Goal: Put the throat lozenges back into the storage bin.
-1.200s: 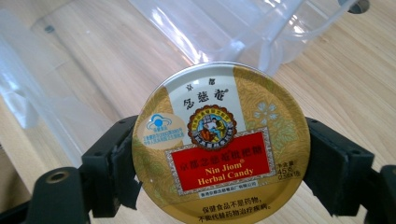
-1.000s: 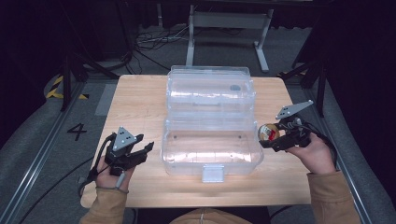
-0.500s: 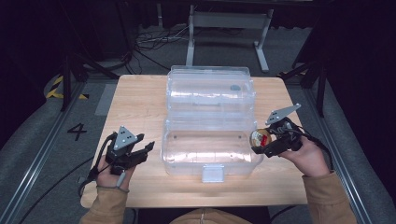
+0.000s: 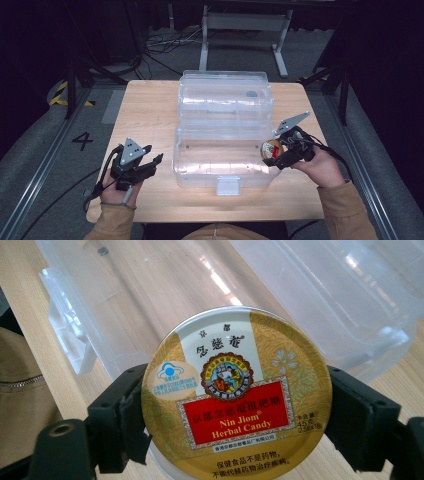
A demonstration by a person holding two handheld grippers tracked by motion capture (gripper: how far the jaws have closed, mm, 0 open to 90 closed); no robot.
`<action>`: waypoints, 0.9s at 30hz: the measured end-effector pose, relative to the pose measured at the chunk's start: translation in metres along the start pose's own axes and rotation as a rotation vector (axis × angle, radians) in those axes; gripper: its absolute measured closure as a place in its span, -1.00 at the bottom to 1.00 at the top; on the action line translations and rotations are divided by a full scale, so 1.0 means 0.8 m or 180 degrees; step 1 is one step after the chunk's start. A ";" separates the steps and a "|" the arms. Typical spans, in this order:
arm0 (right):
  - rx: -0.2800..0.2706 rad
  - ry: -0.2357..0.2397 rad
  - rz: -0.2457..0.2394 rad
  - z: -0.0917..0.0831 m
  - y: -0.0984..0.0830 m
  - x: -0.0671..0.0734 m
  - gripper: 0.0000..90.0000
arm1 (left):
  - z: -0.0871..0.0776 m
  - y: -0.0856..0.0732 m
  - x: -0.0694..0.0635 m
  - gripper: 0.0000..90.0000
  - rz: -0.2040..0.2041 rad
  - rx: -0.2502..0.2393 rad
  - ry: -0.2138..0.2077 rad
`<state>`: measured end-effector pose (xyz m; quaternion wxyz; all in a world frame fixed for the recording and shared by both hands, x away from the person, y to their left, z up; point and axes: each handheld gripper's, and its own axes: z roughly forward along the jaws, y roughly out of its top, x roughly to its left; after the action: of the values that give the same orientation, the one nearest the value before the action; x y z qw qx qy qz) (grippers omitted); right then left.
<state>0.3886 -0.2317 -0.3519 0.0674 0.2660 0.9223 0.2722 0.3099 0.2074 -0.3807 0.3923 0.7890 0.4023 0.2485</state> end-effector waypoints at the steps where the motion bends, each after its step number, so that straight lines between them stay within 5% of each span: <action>1: 0.0007 0.0002 0.0002 0.001 0.001 0.000 -0.55 | -0.001 -0.001 0.000 0.17 -0.0006 -0.0001 0.0002; 27: 0.0473 0.0057 -0.0092 0.053 0.013 0.006 -0.55 | -0.003 -0.007 0.003 0.17 -0.0053 0.0039 0.0019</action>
<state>0.4008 -0.2020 -0.3814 0.0432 0.2545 0.9442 0.2044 0.3068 0.2123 -0.3834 0.3883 0.7873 0.4115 0.2452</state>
